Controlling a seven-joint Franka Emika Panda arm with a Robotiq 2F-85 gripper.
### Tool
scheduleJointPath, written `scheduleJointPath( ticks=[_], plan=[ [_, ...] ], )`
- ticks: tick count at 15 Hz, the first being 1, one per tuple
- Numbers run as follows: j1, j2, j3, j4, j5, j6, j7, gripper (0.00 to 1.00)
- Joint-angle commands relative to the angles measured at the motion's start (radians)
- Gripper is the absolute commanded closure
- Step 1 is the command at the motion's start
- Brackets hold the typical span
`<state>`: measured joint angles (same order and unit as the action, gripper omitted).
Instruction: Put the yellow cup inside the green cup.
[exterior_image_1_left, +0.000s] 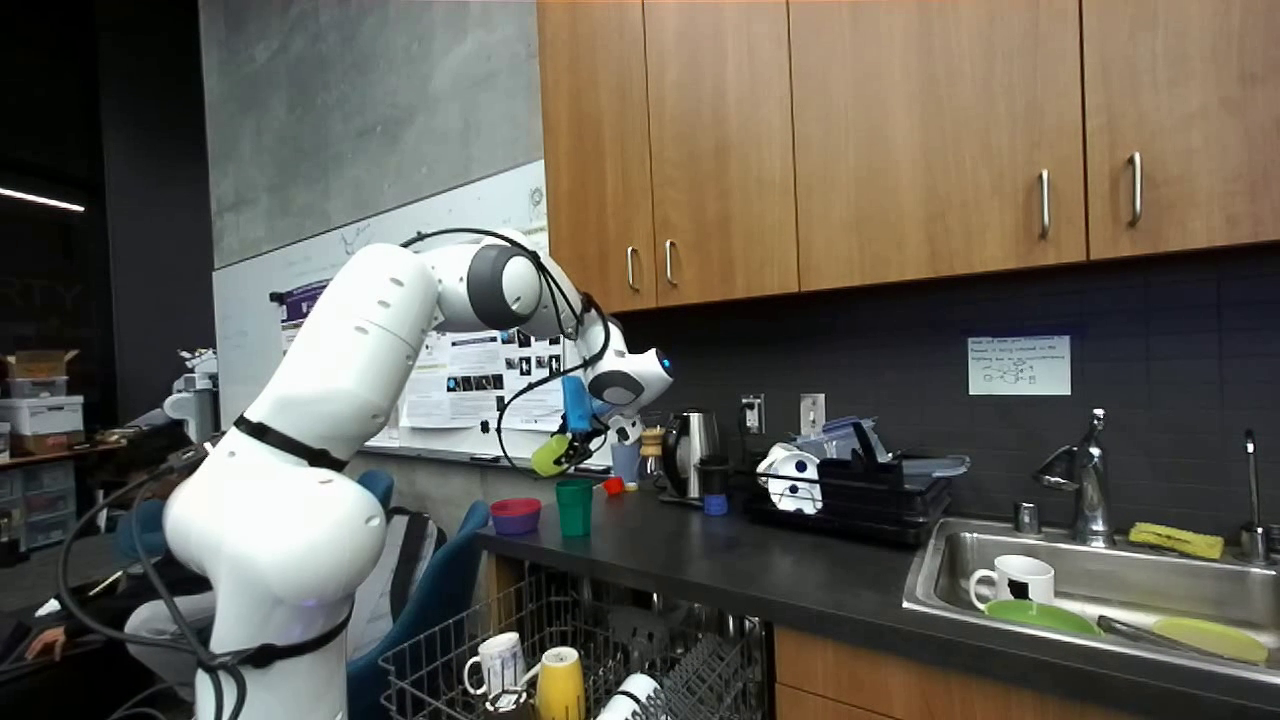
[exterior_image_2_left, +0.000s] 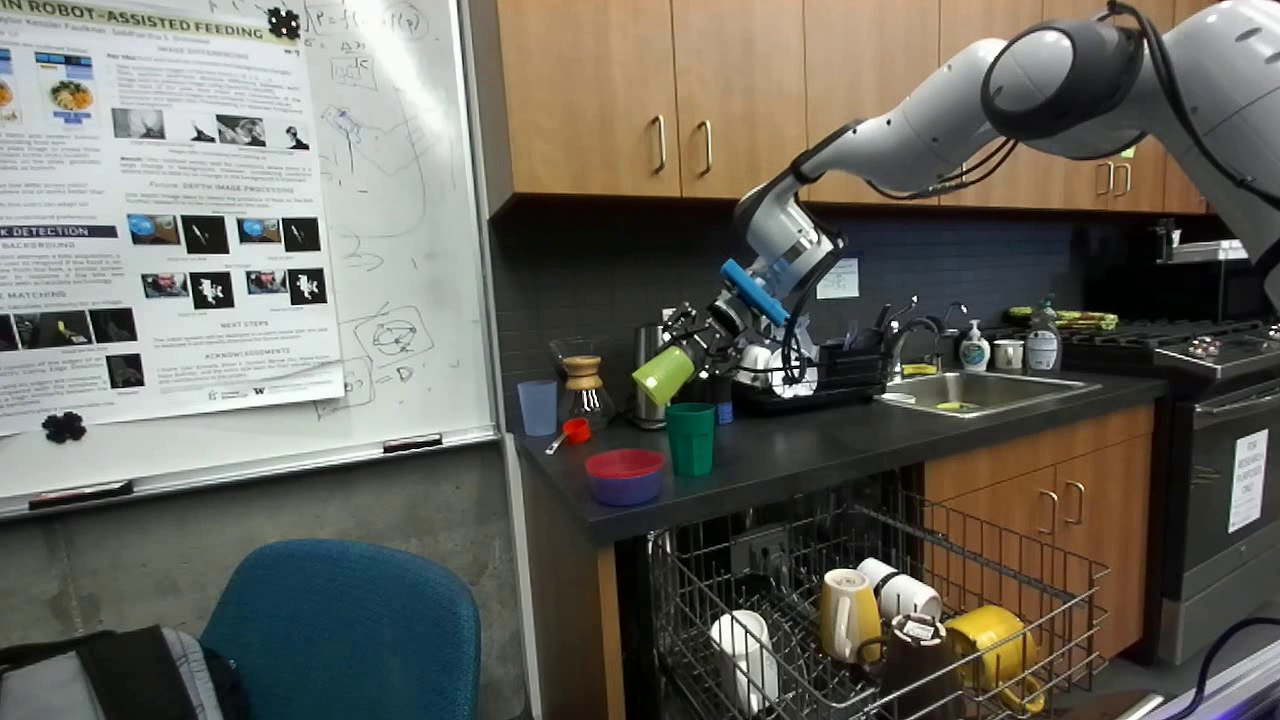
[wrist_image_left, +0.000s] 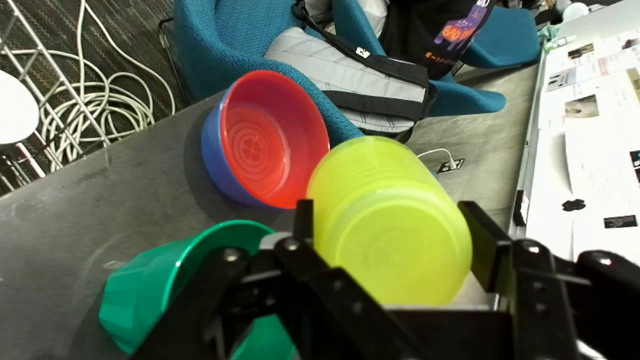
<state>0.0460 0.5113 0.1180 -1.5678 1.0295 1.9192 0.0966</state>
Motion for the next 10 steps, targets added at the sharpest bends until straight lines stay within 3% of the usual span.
scheduleJointPath(
  ticks=[1,10],
  plan=[
    [-0.01,-0.025,-0.006,-0.046,0.059,-0.012,0.003,0.55],
    [-0.015,-0.051,-0.03,-0.127,0.142,-0.007,0.024,0.55]
  ],
)
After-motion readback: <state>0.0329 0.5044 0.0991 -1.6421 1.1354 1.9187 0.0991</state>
